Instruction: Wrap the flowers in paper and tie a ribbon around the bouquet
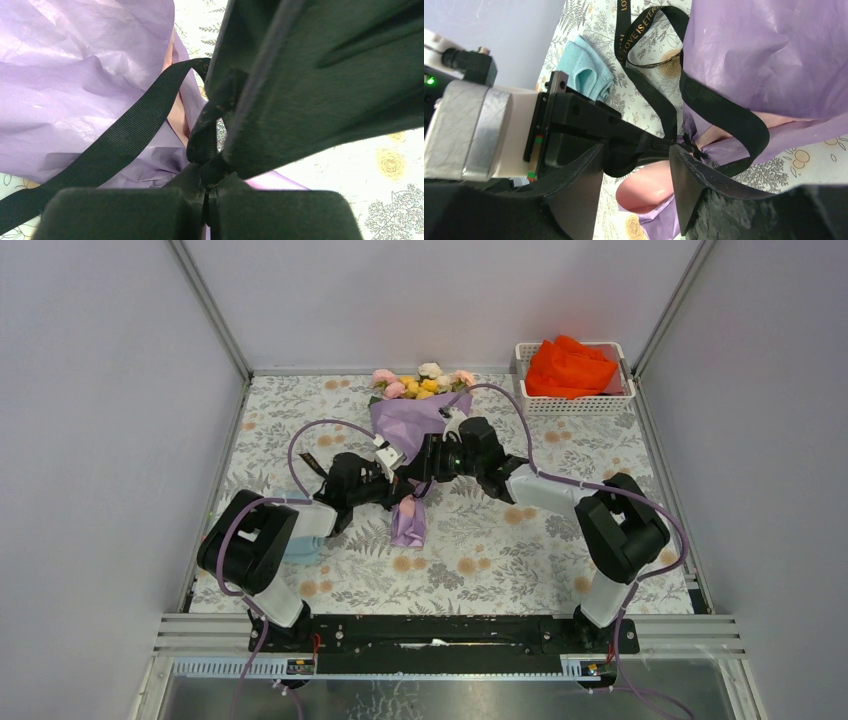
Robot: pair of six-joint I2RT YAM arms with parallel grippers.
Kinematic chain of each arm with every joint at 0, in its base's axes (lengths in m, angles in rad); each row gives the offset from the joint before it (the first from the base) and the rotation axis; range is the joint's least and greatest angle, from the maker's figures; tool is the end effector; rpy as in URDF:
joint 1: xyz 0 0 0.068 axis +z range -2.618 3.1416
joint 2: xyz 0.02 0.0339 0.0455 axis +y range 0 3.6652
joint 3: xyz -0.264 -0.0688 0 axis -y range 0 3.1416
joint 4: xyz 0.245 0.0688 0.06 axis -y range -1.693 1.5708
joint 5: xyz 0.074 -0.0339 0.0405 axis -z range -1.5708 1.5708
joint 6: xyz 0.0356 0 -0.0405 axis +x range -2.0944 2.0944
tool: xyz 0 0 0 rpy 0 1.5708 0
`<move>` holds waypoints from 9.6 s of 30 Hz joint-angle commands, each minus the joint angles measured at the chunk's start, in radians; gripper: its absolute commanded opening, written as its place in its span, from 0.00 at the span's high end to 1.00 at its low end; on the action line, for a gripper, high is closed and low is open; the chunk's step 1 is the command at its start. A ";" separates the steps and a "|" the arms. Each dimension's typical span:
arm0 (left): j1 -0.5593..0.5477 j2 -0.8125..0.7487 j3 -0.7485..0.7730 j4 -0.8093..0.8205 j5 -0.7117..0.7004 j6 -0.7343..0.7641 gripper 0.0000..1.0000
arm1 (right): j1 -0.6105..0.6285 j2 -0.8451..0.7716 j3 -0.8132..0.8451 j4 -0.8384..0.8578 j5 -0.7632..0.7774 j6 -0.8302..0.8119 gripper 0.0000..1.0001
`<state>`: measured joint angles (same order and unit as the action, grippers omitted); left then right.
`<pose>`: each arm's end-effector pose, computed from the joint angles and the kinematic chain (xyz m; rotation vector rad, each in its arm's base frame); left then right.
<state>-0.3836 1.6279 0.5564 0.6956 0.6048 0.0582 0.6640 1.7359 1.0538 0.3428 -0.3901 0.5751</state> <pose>0.2717 -0.1315 0.1528 0.8171 1.7813 -0.8015 0.3005 0.2524 0.2304 -0.3783 2.0405 1.1750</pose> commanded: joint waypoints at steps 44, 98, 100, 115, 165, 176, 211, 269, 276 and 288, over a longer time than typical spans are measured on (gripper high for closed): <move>0.364 0.415 0.920 -1.255 -0.390 0.293 0.25 | -0.025 0.056 0.069 0.009 0.013 -0.052 1.00; -0.358 -0.017 0.751 -1.271 0.213 0.502 0.52 | -0.055 0.125 0.237 -0.127 -0.113 -0.151 1.00; -0.305 -0.034 0.766 -1.310 0.240 0.498 0.39 | -0.054 0.132 0.244 -0.127 -0.120 -0.149 1.00; 0.231 -0.080 0.538 -0.979 0.281 0.277 0.41 | 0.004 0.109 0.207 -0.020 -0.065 -0.076 1.00; 0.233 0.016 0.388 -0.813 0.291 0.233 1.00 | -0.006 0.146 0.260 -0.284 -0.013 -0.264 0.71; 0.233 0.017 0.383 -0.812 0.286 0.232 1.00 | -0.006 0.268 0.337 -0.321 -0.070 -0.272 0.68; 0.239 0.024 0.394 -0.811 0.274 0.244 1.00 | -0.006 0.293 0.318 -0.245 -0.133 -0.227 0.67; 0.260 0.025 0.368 -0.815 0.215 0.291 1.00 | -0.014 0.208 0.204 -0.006 -0.201 -0.203 0.67; 0.259 0.018 0.353 -0.812 0.222 0.297 1.00 | -0.008 0.223 0.164 0.023 -0.140 -0.163 0.66; 0.261 0.011 0.332 -0.826 0.228 0.319 1.00 | 0.011 0.288 0.214 -0.072 -0.116 -0.199 0.66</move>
<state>-0.1322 1.6501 0.8993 -0.1318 0.8120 0.3523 0.6590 2.0048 1.2263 0.2813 -0.5125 0.3965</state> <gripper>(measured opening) 0.006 0.346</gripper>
